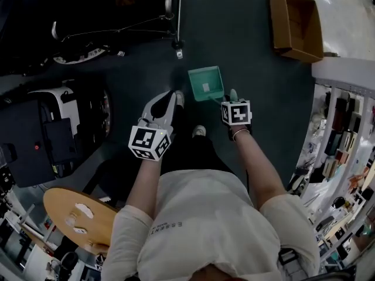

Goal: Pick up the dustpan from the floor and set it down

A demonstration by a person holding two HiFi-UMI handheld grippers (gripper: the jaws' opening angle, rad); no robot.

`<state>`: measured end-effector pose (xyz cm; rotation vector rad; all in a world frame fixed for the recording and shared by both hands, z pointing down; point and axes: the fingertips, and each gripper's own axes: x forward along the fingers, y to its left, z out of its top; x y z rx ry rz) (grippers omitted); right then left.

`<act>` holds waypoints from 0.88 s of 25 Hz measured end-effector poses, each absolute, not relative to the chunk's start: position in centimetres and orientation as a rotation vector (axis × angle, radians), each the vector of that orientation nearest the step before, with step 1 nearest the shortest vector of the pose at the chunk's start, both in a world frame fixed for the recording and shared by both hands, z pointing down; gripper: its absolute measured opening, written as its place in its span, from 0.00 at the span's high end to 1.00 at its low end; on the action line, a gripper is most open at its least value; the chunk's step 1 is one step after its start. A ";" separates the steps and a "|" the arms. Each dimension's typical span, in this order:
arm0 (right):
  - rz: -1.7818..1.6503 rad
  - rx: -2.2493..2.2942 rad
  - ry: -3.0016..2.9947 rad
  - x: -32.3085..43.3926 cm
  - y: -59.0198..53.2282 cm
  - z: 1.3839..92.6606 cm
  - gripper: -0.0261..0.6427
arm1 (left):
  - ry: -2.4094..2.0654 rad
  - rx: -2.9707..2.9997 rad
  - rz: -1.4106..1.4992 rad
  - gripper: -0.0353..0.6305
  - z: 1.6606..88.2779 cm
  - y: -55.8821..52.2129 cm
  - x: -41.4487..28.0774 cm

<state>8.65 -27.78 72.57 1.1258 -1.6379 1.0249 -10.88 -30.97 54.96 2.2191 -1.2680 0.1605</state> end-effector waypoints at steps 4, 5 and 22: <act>1.047 1.153 -1.607 7.6 -30.5 75.9 0.97 | -1.205 2.207 0.217 0.92 57.4 -31.6 -10.6; 1.055 1.163 -1.597 7.4 -30.7 76.5 0.97 | -1.196 2.197 0.230 0.92 58.1 -31.4 -10.6; 0.992 1.252 -1.772 7.0 -30.6 71.8 0.53 | -1.102 2.280 0.302 0.92 57.3 -29.0 -7.4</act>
